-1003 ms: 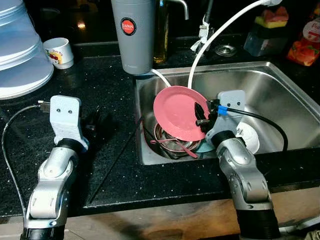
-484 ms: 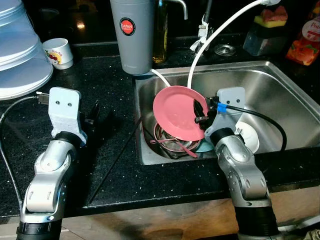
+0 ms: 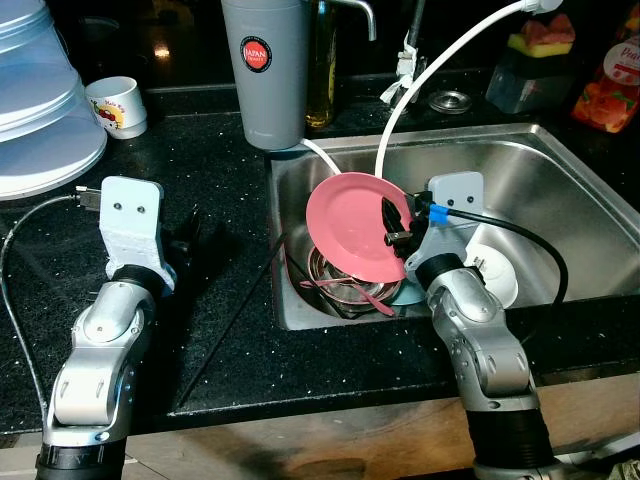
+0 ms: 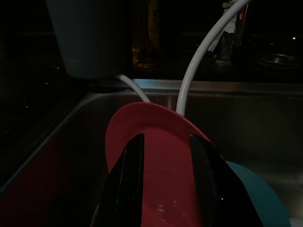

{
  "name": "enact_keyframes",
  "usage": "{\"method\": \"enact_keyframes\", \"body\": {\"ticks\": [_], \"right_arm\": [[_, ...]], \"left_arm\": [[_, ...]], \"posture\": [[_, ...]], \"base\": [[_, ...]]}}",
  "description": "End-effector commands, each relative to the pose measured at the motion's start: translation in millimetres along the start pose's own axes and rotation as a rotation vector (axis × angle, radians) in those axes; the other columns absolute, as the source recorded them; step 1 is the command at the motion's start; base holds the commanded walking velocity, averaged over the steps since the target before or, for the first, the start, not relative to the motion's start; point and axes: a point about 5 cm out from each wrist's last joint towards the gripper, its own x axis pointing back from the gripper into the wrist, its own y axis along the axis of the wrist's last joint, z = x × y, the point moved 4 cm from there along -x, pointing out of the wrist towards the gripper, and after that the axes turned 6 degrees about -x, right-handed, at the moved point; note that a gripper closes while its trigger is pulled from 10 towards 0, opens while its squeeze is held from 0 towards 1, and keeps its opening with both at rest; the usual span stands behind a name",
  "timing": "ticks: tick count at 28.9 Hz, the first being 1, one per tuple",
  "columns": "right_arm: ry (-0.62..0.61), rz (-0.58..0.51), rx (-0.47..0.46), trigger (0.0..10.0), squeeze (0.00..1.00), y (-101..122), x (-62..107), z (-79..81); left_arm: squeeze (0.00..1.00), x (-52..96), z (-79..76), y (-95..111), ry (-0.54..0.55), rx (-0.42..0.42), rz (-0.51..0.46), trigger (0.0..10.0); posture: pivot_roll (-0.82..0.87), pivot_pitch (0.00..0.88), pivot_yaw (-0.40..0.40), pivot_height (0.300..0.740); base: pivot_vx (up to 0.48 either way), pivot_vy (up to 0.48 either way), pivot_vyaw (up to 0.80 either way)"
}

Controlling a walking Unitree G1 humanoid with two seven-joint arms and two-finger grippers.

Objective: Kitchen organization

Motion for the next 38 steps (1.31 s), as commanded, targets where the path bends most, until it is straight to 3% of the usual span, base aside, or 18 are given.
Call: {"method": "enact_keyframes", "body": {"ticks": [1, 7, 17, 19, 22, 24, 29, 38], "right_arm": [[0.009, 0.012, -0.011, 10.0, 0.0, -2.4, -1.4, 1.5], [-0.023, 0.016, -0.041, 10.0, 0.0, -4.1, 0.0, -1.3], [-0.111, 0.011, -0.171, 10.0, 0.0, -1.8, 4.5, -19.3], [-0.105, 0.013, -0.165, 10.0, 0.0, -1.3, 5.0, -19.1], [-0.104, 0.026, -0.022, 10.0, 0.0, -2.3, 5.7, -19.9], [-0.095, 0.026, 0.004, 10.0, 0.0, -3.3, 6.3, -19.0], [-0.107, 0.015, -0.02, 10.0, 0.0, -2.9, 9.2, -22.2], [-0.108, 0.009, -0.01, 10.0, 0.0, -2.4, 9.4, -22.9]], "left_arm": [[0.0, 2.3, -3.2, -5.6, -0.006, 0.016, 0.027, 10.0], [0.0, 4.5, -1.1, -8.3, -0.002, 0.024, 0.039, 10.0], [0.0, 5.2, 9.6, -9.3, -0.023, -0.019, 0.039, 10.0], [0.0, 5.7, 14.0, -7.5, -0.019, -0.026, 0.028, 10.0], [0.0, 7.5, 14.7, -6.9, -0.042, -0.036, 0.022, 10.0], [0.0, 8.7, 15.5, -6.5, -0.05, -0.051, 0.014, 10.0], [0.0, 14.9, 23.1, -8.5, -0.062, -0.032, 0.014, 10.0], [0.0, 13.6, 22.8, -11.5, -0.036, -0.042, 0.027, 10.0]], "posture": [[0.01, 0.039, 0.008, 0.74], [0.01, 0.041, 0.009, 0.74], [0.01, 0.041, 0.011, 0.74], [0.01, 0.038, 0.014, 0.74], [0.01, 0.041, 0.015, 0.74], [0.01, 0.04, 0.015, 0.74], [0.01, 0.041, 0.015, 0.74], [0.01, 0.042, 0.014, 0.74]], "base": [[0.0, 0.0, 0.0], [0.0, 0.0, 0.0], [0.0, 0.0, 0.0], [0.0, 0.0, 0.0], [0.0, 0.0, 0.0], [0.0, 0.0, 0.0], [0.0, 0.0, 0.0], [0.0, 0.0, 0.0]]}}
